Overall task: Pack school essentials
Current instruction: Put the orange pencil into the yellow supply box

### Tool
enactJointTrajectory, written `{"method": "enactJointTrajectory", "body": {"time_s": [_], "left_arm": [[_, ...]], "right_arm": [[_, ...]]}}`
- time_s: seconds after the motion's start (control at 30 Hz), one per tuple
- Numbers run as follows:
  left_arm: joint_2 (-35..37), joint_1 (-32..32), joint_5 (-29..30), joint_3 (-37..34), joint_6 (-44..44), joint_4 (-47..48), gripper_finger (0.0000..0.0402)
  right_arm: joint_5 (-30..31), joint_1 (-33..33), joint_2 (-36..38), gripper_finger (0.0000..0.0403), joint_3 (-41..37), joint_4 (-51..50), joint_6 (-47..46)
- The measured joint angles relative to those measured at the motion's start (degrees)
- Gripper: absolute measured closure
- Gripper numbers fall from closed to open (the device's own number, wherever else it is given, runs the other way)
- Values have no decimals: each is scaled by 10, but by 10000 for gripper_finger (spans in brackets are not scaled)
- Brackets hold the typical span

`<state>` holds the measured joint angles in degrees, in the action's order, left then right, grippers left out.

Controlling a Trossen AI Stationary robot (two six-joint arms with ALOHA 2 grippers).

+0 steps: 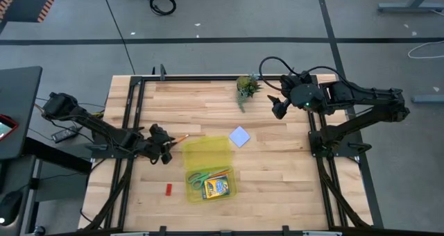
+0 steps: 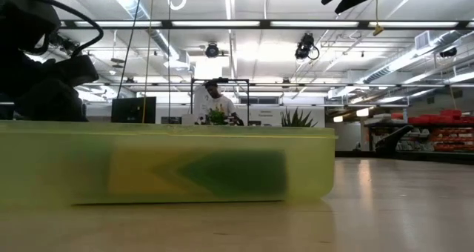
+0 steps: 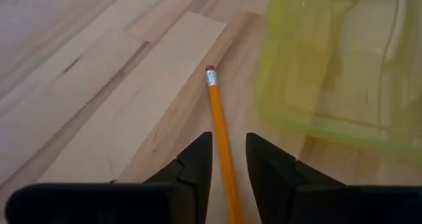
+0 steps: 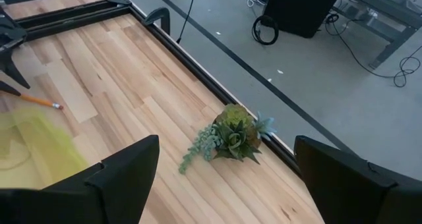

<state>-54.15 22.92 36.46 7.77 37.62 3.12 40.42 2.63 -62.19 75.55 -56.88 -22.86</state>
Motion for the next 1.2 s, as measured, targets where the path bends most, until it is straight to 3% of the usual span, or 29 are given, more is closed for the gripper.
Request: {"method": "enactJointTrajectory", "body": {"time_s": [0.6, 1.2], "left_arm": [[-134, -36, -9, -1, -10, -113, 292], [-197, -38, -7, 2, 41, -132, 341]], "right_arm": [[0, 0, 0, 44, 0, 1, 0], [-5, 0, 0, 44, 0, 1, 4]]}}
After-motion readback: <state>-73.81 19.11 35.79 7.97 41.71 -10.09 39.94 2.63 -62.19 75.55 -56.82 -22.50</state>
